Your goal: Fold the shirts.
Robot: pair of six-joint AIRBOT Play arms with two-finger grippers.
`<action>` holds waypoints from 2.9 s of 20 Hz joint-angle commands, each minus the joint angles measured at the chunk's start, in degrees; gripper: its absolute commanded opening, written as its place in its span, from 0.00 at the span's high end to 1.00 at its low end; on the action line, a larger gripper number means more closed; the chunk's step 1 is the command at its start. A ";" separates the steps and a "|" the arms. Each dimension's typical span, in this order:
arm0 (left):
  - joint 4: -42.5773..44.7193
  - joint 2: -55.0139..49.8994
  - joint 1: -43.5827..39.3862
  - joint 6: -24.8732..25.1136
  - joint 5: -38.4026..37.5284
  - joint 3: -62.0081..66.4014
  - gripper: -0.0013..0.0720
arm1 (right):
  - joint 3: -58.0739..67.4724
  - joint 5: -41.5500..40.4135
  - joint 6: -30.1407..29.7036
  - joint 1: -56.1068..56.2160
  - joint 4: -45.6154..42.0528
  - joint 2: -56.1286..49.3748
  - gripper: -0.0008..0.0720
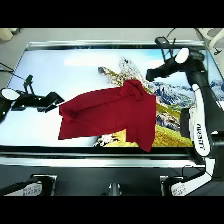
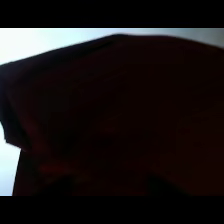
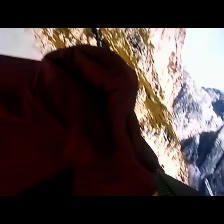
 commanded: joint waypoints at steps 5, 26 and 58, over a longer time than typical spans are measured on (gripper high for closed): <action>14.16 8.74 5.51 1.46 -16.92 -14.29 0.33 | -6.01 26.10 -9.92 -10.38 -2.25 0.81 0.48; 9.16 3.80 0.04 -2.89 1.64 -22.40 0.95 | -18.32 24.96 -13.20 -10.27 5.75 0.81 0.46; 7.69 51.58 -0.31 -3.43 32.11 20.39 0.95 | -4.63 -19.63 -24.02 -6.58 -5.73 61.20 0.97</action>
